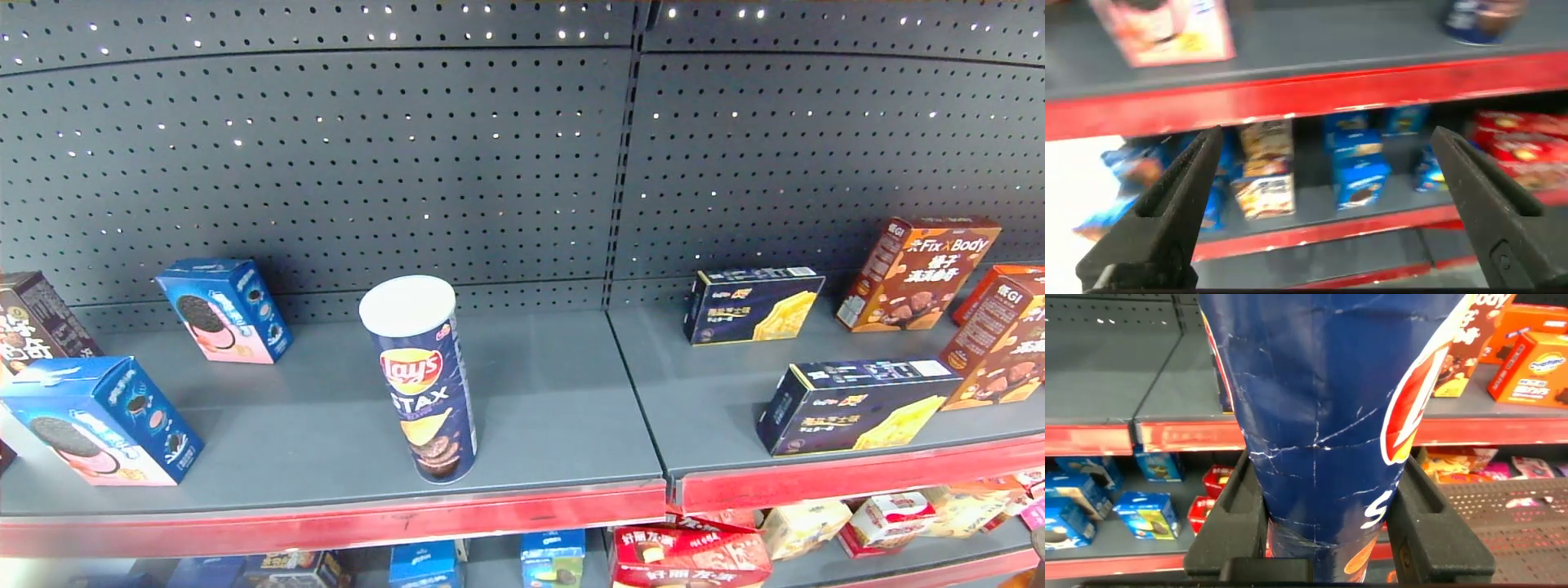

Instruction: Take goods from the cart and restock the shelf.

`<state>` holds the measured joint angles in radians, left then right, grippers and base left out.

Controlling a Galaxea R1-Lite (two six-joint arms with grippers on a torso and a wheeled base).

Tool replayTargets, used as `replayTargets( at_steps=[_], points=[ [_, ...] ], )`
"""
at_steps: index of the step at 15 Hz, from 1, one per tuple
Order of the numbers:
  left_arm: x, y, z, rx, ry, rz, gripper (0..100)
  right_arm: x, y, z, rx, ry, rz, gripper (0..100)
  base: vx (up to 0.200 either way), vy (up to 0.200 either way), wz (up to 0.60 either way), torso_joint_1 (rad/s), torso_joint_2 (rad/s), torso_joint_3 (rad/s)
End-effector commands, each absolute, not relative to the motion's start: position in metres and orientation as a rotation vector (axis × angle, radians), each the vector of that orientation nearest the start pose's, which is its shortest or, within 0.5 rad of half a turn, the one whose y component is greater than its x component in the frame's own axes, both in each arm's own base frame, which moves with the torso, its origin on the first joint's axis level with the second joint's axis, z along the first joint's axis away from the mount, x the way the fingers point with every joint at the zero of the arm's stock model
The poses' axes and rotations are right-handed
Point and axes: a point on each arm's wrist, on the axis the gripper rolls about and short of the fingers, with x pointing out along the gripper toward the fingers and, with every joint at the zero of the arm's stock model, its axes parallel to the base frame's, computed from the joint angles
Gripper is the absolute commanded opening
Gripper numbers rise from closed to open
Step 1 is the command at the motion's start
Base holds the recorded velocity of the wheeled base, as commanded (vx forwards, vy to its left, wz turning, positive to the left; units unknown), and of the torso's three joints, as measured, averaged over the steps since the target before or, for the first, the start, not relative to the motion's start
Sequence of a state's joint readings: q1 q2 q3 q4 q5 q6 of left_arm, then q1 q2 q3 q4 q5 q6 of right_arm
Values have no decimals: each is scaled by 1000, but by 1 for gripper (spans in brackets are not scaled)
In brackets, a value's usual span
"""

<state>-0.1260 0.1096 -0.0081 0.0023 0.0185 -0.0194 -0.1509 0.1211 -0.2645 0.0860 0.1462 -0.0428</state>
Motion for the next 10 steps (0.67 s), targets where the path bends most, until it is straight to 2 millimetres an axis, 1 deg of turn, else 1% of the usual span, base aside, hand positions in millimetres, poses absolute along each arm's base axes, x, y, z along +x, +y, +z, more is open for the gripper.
replayTargets(
  at_steps=[1, 4, 5, 7, 10],
  points=[
    [-15, 2, 79, -10, 102, -109, 100, -34, 8, 141, -50, -68, -1, 0, 0, 0, 0, 0, 0, 0],
    [-14, 4, 78, 2, 104, -32, 100, -35, 8, 141, -48, -76, 5, 0, 0, 0, 0, 0, 0, 0],
    [-14, 4, 78, 0, 104, -33, 100, -35, 8, 141, -48, -76, 9, 0, 0, 0, 0, 0, 0, 0],
    [-15, 2, 78, -4, 105, -117, 100, -35, 8, 141, -47, -75, 19, 0, 0, 0, 0, 0, 0, 0],
    [-15, 2, 78, -2, 106, -113, 100, -35, 7, 141, -47, -75, 42, 0, 0, 0, 0, 0, 0, 0]
  ],
)
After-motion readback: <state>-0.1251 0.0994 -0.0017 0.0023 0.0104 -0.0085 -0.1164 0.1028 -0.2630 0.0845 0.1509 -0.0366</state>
